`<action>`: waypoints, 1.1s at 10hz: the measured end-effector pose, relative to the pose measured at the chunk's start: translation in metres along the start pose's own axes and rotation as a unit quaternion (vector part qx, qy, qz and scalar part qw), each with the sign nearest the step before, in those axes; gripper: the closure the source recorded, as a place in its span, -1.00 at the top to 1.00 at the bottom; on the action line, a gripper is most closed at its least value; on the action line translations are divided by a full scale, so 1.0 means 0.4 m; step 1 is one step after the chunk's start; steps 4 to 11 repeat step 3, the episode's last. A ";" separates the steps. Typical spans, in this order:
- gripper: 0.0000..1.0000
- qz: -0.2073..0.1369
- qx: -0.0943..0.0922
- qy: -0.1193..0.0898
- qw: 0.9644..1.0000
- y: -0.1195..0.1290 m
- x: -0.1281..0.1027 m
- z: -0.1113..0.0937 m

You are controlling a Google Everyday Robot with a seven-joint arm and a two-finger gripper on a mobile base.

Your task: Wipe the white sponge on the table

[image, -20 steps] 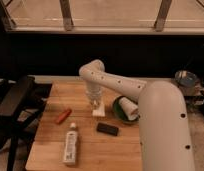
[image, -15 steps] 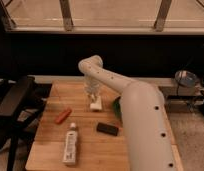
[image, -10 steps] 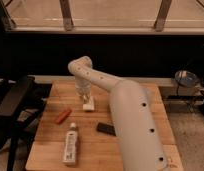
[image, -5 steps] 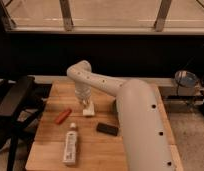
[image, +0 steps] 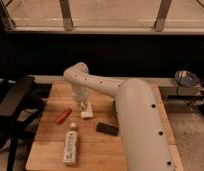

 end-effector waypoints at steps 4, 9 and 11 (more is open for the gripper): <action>-0.99 0.008 -0.002 -0.002 1.000 -0.003 -0.022 0.006; -0.99 0.008 -0.002 -0.002 1.000 -0.003 -0.022 0.006; -0.99 0.008 -0.002 -0.002 1.000 -0.003 -0.022 0.006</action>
